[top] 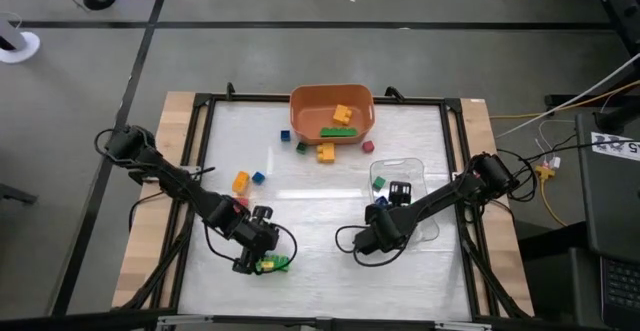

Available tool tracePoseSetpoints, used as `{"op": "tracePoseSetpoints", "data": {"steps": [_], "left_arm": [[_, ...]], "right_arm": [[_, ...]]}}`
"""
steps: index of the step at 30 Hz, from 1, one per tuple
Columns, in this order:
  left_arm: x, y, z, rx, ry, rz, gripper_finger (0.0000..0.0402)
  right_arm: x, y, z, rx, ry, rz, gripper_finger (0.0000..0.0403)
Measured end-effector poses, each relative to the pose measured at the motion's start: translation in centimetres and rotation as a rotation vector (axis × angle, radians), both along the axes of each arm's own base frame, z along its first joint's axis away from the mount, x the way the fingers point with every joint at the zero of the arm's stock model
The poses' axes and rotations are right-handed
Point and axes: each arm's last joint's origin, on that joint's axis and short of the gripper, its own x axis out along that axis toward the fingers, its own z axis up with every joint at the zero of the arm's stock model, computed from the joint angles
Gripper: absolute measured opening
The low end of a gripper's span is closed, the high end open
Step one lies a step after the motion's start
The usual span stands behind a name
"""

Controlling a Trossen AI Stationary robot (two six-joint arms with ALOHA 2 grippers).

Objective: Sort blocks by size
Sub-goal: Put the big green game piece into the orange bin

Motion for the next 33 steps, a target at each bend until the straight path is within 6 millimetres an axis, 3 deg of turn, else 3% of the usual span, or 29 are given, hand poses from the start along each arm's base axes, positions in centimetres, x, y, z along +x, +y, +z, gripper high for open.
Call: {"op": "tracePoseSetpoints", "data": {"steps": [6, 15, 27, 33], "left_arm": [[0.7, -1.3, -1.1, -0.028, -0.022, -0.028, 0.0196], [1.1, -2.5, -3.1, -0.031, 0.008, -0.032, 0.0196], [1.5, -2.8, -5.6, 0.002, 0.087, 0.005, 0.0196], [1.5, -2.8, -6.0, 0.013, 0.097, -0.011, 0.0154]], "right_arm": [[0.0, 0.0, 0.0, 0.008, 0.004, -0.004, 0.0280], [0.0, 0.1, 0.0, 0.008, 0.004, -0.004, 0.0282], [0.0, 0.1, 0.0, 0.008, 0.003, -0.005, 0.0282], [0.2, 0.2, 0.6, 0.020, -0.020, -0.004, 0.0282]]}}
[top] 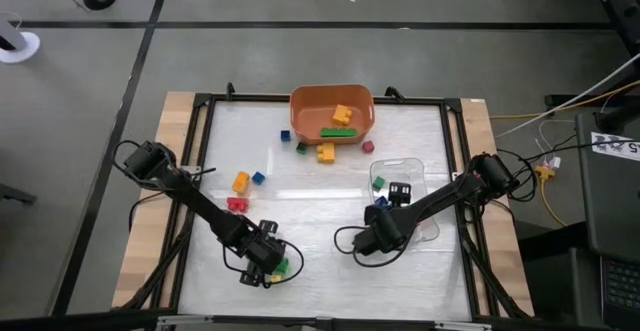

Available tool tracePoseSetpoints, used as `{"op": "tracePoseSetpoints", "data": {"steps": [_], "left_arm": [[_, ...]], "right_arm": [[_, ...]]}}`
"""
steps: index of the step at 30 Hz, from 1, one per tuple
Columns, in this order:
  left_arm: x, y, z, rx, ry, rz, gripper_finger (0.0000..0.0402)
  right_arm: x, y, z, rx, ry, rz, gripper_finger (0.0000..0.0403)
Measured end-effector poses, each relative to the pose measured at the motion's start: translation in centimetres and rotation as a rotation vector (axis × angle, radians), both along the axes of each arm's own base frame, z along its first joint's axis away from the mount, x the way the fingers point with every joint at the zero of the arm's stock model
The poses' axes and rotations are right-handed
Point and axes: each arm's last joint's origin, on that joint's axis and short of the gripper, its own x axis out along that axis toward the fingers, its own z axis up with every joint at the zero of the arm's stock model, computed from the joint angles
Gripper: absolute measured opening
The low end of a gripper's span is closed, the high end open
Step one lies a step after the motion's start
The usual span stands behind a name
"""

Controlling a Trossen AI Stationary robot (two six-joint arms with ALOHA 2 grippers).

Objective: Sort blocks by size
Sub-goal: Put the big green game piece into the orange bin

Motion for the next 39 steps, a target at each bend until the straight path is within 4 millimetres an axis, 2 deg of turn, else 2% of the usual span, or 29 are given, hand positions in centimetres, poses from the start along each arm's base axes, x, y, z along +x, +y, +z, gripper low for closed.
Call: {"op": "tracePoseSetpoints", "data": {"steps": [6, 12, 17, 22, 25, 30, 34, 39], "left_arm": [[0.4, 0.3, 0.9, -0.021, -0.023, 0.012, 0.0152], [2.6, 1.6, 3.9, -0.047, -0.133, 0.008, 0.0152], [5.3, 4.3, 7.2, -0.013, -0.266, -0.013, 0.0164], [7.9, 9.2, 9.8, 0.130, -0.384, -0.001, 0.0163], [9.0, 13.1, 11.1, 0.241, -0.444, 0.049, 0.0160], [9.8, 20.4, 12.1, 0.369, -0.512, 0.171, 0.0167], [9.6, 26.1, 12.3, 0.440, -0.542, 0.286, 0.0169], [8.6, 31.4, 12.1, 0.446, -0.565, 0.391, 0.0168]], "right_arm": [[1.2, 0.4, 3.0, 0.005, -0.135, 0.053, 0.0282], [1.9, 0.3, 6.3, -0.063, -0.276, 0.160, 0.0282], [1.0, -1.0, 8.9, -0.119, -0.378, 0.172, 0.0282], [-0.8, -3.6, 12.3, -0.145, -0.497, 0.123, 0.0282], [-2.1, -5.7, 14.4, -0.159, -0.565, 0.086, 0.0282], [-4.1, -9.6, 16.9, -0.227, -0.684, -0.032, 0.0282], [-5.0, -12.9, 17.1, -0.255, -0.736, -0.101, 0.0282], [-5.0, -17.0, 15.1, -0.185, -0.781, -0.173, 0.0282]]}}
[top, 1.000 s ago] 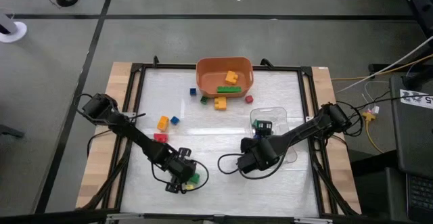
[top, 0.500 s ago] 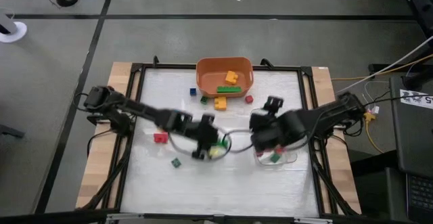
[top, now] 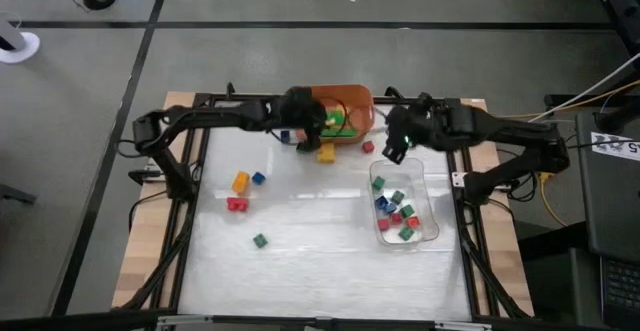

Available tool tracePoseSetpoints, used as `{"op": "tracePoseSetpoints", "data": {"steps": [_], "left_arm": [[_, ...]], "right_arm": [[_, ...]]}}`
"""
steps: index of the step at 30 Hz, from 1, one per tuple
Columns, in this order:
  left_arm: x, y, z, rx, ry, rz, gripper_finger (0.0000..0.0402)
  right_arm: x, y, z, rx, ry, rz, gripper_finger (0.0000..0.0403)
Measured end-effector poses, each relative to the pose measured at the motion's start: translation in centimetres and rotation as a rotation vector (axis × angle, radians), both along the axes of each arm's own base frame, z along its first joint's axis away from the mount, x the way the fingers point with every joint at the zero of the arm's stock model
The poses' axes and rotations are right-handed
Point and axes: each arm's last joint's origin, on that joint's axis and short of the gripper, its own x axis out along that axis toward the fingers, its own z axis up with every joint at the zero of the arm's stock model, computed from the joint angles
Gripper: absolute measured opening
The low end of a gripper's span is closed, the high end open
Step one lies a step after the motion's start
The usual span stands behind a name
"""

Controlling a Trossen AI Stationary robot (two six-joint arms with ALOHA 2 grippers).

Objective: Sort blocks by size
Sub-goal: Put the big green game piece into the orange bin

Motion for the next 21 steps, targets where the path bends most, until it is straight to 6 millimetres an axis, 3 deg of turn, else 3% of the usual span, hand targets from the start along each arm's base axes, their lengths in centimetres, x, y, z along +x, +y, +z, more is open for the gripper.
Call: {"op": "tracePoseSetpoints", "data": {"steps": [5, 10, 16, 21], "left_arm": [[-0.2, 3.6, -0.8, -0.002, -0.069, 0.079, 0.0168], [-0.1, 5.5, -2.3, 0.000, -0.062, 0.117, 0.0168], [-0.1, 6.5, -3.9, -0.015, -0.012, 0.138, 0.0168], [-0.1, 6.9, -4.3, -0.008, -0.009, 0.146, 0.0168]], "right_arm": [[0.7, -4.1, -3.5, 0.083, -0.046, -0.024, 0.0282], [1.0, -7.1, -7.4, 0.141, -0.071, -0.061, 0.0282], [1.0, -9.3, -10.2, 0.226, -0.154, -0.171, 0.0282], [1.4, -10.0, -12.6, 0.272, -0.133, -0.198, 0.0282]]}}
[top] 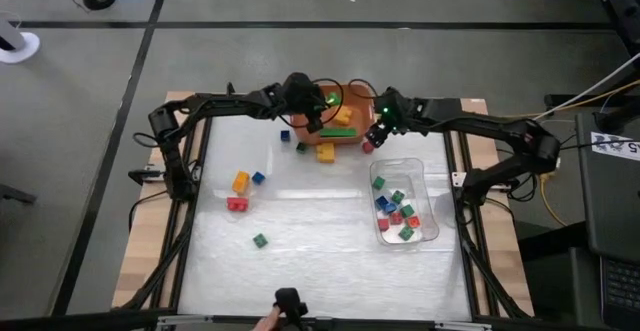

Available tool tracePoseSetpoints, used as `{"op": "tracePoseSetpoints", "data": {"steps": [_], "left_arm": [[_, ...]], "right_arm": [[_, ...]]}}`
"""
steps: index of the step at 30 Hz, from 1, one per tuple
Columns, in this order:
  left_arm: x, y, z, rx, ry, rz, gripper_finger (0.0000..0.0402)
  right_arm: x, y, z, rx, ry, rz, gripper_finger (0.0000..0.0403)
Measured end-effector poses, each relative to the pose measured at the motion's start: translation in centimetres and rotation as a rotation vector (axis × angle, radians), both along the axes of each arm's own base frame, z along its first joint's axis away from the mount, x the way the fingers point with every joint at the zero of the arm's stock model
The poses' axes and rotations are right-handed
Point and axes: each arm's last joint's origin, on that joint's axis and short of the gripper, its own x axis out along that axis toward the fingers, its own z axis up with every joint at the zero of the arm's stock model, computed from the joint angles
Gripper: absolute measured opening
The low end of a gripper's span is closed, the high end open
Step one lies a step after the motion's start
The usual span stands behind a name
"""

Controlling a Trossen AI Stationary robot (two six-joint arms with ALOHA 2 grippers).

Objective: Sort blocks by size
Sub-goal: Put the big green game piece into the orange bin, then put the small red block into the transparent bin

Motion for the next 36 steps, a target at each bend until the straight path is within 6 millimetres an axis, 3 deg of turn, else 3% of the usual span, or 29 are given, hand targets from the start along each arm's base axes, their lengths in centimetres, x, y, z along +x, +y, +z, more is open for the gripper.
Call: {"op": "tracePoseSetpoints", "data": {"steps": [7, 17, 23, 31, 36], "left_arm": [[0.2, 0.0, 0.3, 0.042, -0.010, -0.019, 0.0175], [0.2, 0.2, 0.2, -0.043, -0.099, 0.138, 0.0251], [0.1, 0.2, 0.2, -0.032, -0.079, 0.125, 0.0253], [0.0, 0.1, 0.0, -0.023, -0.039, 0.105, 0.0249], [0.0, 0.0, 0.0, -0.019, -0.029, 0.096, 0.0249]], "right_arm": [[1.2, -0.5, -2.4, 0.039, 0.063, 0.000, 0.0282], [1.5, -0.5, -3.4, 0.138, 0.043, -0.089, 0.0282], [1.8, -0.3, -3.8, 0.165, 0.044, -0.065, 0.0282], [3.2, 0.6, -5.8, 0.179, 0.113, 0.039, 0.0282], [4.1, 0.2, -7.1, 0.172, 0.099, 0.033, 0.0282]]}}
